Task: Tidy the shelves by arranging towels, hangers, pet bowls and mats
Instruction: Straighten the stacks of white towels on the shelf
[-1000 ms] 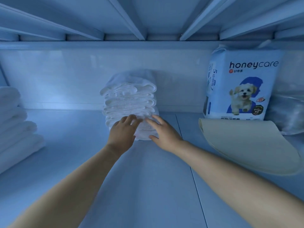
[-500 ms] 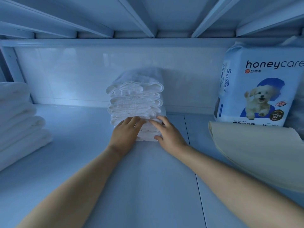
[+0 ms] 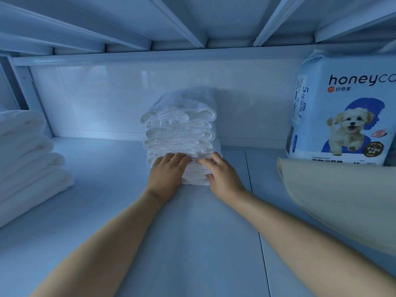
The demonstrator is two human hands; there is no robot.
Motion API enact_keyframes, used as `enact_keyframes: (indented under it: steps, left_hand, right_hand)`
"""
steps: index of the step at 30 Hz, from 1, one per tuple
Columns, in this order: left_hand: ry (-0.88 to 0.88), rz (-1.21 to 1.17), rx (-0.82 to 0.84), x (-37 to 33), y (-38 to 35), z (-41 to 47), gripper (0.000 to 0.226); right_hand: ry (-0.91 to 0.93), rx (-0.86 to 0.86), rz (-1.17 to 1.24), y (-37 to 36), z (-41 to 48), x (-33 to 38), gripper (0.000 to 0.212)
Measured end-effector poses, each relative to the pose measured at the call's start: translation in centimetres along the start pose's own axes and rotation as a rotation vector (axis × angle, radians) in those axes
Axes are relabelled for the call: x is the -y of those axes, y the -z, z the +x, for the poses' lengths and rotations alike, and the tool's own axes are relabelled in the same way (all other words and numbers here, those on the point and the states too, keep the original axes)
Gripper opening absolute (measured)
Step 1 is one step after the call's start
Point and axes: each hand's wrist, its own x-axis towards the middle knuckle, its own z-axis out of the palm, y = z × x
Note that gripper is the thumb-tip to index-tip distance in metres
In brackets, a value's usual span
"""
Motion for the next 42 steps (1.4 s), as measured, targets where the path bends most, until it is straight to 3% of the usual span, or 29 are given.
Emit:
enact_keyframes:
  steps: [8,20,30,35,42]
  left_hand:
    - [0.151,-0.098,0.134,-0.1,0.4,-1.5,0.052]
    - [0.010,-0.131,0.028,-0.5,6.9,-8.3,0.055]
    - [0.062,-0.140,0.085,-0.3,12.6,-14.7,0.044]
    - [0.101,-0.075,0.108,0.0,13.9,-16.1,0.047]
    - [0.097,-0.072,-0.085,-2.4,15.5,-13.7,0.041]
  right_hand:
    - [-0.055,0.009,-0.021,0.3,-1.2,2.4,0.051]
    - [-0.050,0.000,-0.013,2.9,-7.7,9.7,0.050]
    - [0.035,0.070,0.072,6.1,-13.4,15.1,0.051]
    - [0.128,0.019,0.072,7.4,-14.0,14.6,0.045]
    - [0.132,-0.039,0.027,8.8,-11.2,9.6,0.045]
